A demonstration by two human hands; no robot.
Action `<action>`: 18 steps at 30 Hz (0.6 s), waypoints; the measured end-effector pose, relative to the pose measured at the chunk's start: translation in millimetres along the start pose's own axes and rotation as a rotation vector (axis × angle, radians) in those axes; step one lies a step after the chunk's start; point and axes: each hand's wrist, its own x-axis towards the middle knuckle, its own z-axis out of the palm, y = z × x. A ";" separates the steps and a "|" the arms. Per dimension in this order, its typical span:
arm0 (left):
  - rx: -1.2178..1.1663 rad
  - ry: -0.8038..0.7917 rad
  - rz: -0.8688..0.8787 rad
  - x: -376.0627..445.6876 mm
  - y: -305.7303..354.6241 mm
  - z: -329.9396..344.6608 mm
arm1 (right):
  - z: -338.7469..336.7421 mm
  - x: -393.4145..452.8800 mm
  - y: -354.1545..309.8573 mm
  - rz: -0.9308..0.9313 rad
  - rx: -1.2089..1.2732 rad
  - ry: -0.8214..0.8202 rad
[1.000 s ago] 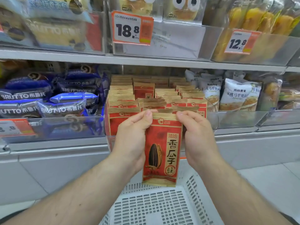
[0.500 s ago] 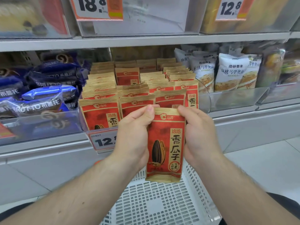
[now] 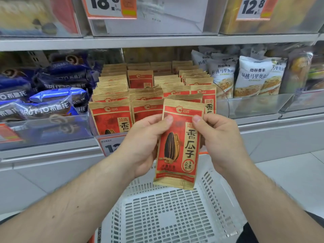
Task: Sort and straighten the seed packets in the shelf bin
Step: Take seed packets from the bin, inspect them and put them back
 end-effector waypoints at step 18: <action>0.145 -0.177 -0.138 -2.9 0.3 -18.8 | -21.2 5.3 -3.5 0.067 -0.095 -0.255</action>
